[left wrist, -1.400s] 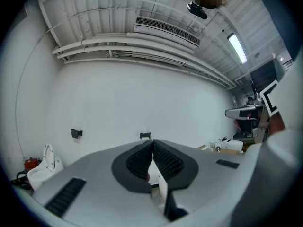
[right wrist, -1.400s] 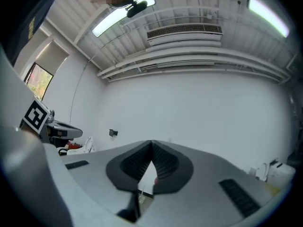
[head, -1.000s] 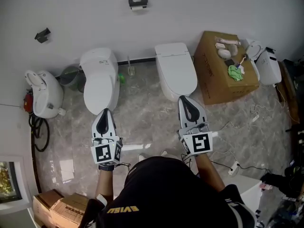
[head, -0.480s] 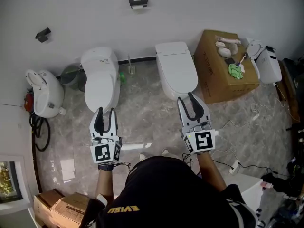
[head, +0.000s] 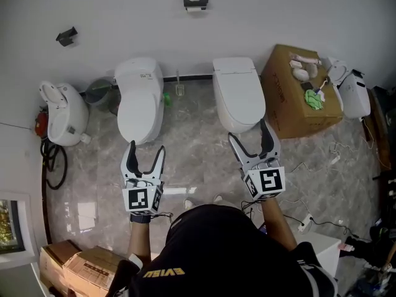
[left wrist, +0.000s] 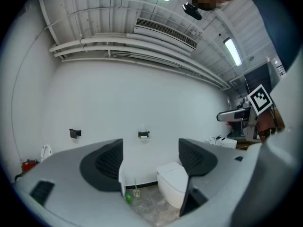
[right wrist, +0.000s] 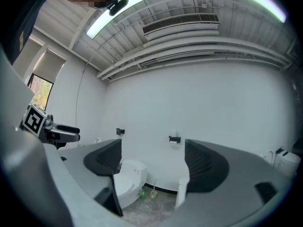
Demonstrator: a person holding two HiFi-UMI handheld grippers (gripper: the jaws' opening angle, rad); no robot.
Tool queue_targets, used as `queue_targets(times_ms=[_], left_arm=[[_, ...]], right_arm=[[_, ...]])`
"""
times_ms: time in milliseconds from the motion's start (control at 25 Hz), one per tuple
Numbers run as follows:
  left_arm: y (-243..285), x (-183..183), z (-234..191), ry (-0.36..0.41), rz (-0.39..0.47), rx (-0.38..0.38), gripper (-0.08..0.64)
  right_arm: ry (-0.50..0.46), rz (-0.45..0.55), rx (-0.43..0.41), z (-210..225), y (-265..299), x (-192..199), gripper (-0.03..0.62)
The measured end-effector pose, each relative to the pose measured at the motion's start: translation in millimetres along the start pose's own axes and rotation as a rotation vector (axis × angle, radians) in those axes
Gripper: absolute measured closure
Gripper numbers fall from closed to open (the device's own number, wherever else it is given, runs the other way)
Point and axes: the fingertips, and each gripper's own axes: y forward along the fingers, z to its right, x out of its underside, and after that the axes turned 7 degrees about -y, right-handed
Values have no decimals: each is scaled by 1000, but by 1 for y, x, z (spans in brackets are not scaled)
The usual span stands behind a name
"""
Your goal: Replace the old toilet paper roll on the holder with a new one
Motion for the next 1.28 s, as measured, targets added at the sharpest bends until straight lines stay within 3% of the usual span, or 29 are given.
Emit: queue_targets(times_ms=[200,400,560,680,1000,1280], left_arm=[[-22,-12,-27,-41,79,-14,199],[-41,-17,-47,3,124,-19,201],[-50,-7,-71,-52,107,-32,201],[-47,8,-86,-46,83,-42,201],[18,14,-88,-12,62,-32,201],[115,6,-104,1,57,-57,201]], right_arm=[[-24,-27,-6,-32,8,0,184],[-27,-56,24,-39,16,-1,184],[-50,-68,54,-50,13,-6,186],[-46,-92,63,-52,18,2,186],[-12,-87,67,-19,68,20,187],[47,-58,40,21,164,43,189]])
